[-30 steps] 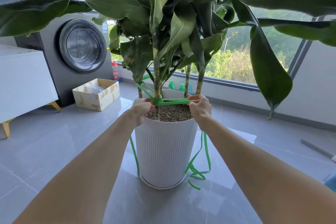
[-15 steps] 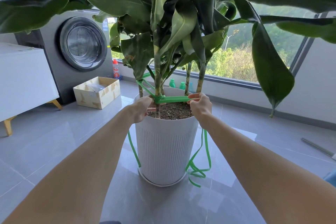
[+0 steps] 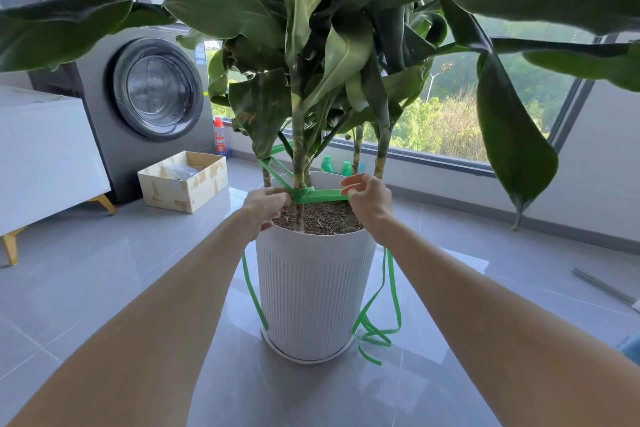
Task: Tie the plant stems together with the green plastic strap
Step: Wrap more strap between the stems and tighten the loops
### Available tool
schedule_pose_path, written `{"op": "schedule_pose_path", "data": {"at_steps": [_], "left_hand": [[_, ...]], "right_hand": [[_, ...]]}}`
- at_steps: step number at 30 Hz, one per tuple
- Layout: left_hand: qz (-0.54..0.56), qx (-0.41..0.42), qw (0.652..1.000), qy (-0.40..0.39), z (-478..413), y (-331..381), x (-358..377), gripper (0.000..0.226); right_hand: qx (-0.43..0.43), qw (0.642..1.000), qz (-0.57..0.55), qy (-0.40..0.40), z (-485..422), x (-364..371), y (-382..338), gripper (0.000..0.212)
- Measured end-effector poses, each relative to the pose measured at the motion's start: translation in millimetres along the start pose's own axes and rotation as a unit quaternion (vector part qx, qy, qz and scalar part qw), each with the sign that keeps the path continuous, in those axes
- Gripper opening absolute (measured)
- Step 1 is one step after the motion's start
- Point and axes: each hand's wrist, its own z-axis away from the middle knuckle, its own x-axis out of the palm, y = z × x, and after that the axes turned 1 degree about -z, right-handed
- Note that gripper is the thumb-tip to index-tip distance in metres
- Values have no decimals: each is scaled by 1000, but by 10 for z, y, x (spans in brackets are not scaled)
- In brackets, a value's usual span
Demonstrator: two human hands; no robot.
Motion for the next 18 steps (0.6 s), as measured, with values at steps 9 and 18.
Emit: {"op": "schedule_pose_path", "data": {"at_steps": [9, 18], "left_hand": [[-176, 41, 974, 136, -146, -104, -49, 25], [-372, 25, 925, 65, -197, -271, -86, 36]], "right_hand": [[-103, 987, 114, -51, -23, 240, -193, 49], [-140, 957, 244, -64, -66, 319, -131, 65]]}}
